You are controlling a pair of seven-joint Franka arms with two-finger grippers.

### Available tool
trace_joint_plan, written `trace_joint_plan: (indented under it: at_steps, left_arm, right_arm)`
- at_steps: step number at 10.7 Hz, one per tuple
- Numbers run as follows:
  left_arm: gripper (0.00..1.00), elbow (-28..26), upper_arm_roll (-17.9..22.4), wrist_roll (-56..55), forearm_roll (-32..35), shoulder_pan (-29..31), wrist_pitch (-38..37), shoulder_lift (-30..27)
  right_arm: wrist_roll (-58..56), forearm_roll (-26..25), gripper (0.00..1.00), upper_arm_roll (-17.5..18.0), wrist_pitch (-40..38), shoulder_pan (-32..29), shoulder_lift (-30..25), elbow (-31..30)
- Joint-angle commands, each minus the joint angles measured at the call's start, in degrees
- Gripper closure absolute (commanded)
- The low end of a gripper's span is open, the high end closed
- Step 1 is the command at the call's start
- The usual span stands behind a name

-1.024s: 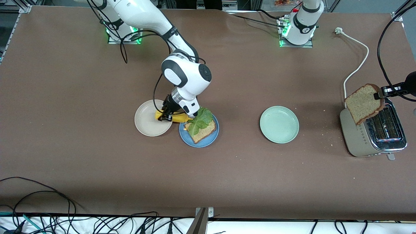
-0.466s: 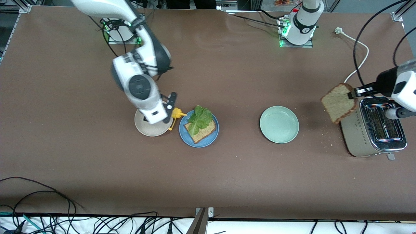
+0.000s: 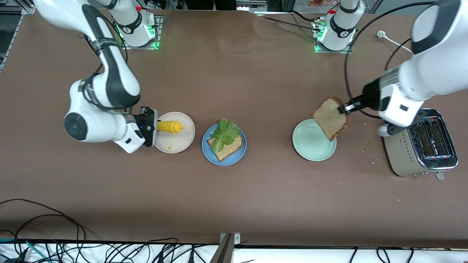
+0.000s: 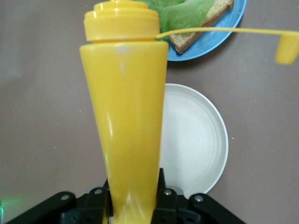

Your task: Make sandwich in blue plate with both arms

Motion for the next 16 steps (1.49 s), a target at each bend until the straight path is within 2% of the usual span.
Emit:
trace_joint_plan:
  at_steps: [1, 3, 6, 7, 11, 13, 16]
  left_arm:
    - [1.0, -0.25, 0.35, -11.25, -3.48, -6.12, 10.28, 4.47]
    - [1.0, -1.13, 0.43, -18.81, -3.84, -10.86, 20.73, 7.9]
    - [1.0, -2.8, 0.43, -24.81, -3.49, -18.33, 38.31, 13.17]
    - [1.0, -2.89, 0.52, -25.78, -3.23, -20.62, 42.8, 14.93]
    - [1.0, -8.59, 0.43, -26.23, -3.14, -26.0, 55.91, 17.15]
    - [1.0, -11.49, 0.43, -25.7, -3.05, -27.41, 59.79, 17.58]
    - [1.0, -11.86, 0.61, -25.35, -2.96, -29.86, 66.29, 20.92]
  right_arm:
    - [-15.63, 6.45, 1.0, 1.3, -3.3, -7.88, 2.05, -0.2]
    - [-24.78, 8.12, 1.0, 1.3, -5.85, -12.71, 4.33, -0.11]
    - [-39.71, 16.81, 1.0, 1.21, -9.11, -18.09, 10.57, 0.33]
    - [-43.33, 18.31, 1.0, 1.3, -10.42, -19.32, 12.5, 0.33]
    - [-56.95, 22.44, 1.0, 1.21, -14.29, -23.54, 18.4, 0.33]
    - [-62.06, 22.9, 1.0, 1.21, -14.65, -25.21, 20.07, 0.33]
    - [-67.69, 24.04, 1.0, 1.21, -14.74, -27.32, 22.53, 0.68]
